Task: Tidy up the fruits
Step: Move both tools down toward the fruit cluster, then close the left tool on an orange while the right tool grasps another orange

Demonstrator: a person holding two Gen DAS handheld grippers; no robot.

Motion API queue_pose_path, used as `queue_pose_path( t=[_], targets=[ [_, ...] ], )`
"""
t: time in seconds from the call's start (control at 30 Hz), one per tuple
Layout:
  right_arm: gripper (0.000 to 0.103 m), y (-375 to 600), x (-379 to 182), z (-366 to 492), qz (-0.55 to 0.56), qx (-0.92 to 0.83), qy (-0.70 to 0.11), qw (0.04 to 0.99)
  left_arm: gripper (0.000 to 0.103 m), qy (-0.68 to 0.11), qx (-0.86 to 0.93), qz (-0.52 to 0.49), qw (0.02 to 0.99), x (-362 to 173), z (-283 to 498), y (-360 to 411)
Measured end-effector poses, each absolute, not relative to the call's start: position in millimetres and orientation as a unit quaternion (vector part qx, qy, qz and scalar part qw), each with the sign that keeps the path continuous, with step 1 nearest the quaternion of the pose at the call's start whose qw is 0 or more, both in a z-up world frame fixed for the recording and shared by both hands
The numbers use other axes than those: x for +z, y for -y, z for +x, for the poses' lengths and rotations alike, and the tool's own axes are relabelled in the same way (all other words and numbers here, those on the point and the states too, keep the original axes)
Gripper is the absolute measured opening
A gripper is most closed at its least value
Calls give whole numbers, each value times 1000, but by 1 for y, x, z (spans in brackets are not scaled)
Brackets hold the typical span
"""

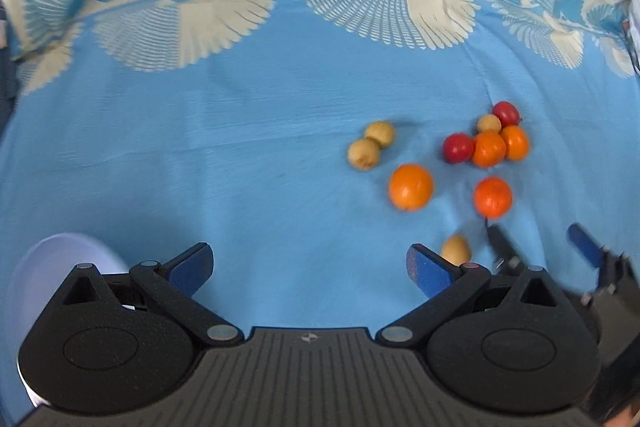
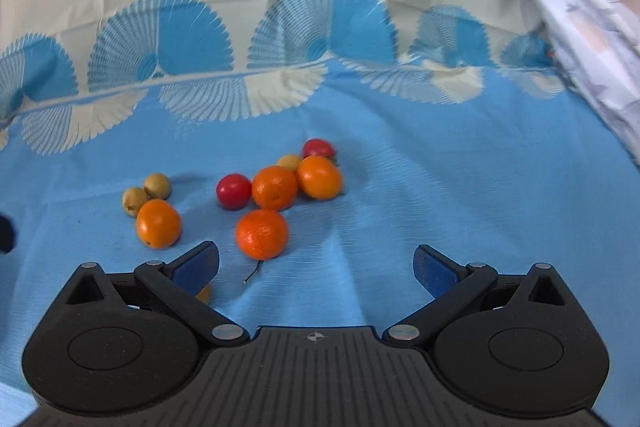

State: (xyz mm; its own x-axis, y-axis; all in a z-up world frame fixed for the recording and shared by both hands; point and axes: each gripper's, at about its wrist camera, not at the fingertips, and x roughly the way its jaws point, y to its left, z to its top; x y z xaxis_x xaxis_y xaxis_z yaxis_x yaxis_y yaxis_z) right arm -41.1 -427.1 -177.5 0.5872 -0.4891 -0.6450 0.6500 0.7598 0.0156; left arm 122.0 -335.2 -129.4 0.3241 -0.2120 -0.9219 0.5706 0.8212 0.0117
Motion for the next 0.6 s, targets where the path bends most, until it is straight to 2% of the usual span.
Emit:
queue_pose_path(
  t=[0.33, 0.43, 0.6],
  targets=[
    [102, 455, -206, -12, 116, -301, -348, 880, 103, -557, -245, 175, 774, -187, 154, 411],
    [102, 456, -211, -8, 103, -296, -346, 884, 103, -574, -236, 181, 763, -209, 162, 413],
    [102, 457, -213, -5, 101, -294, -341, 887, 103, -552, -240, 191, 776, -209, 154, 411]
  ],
)
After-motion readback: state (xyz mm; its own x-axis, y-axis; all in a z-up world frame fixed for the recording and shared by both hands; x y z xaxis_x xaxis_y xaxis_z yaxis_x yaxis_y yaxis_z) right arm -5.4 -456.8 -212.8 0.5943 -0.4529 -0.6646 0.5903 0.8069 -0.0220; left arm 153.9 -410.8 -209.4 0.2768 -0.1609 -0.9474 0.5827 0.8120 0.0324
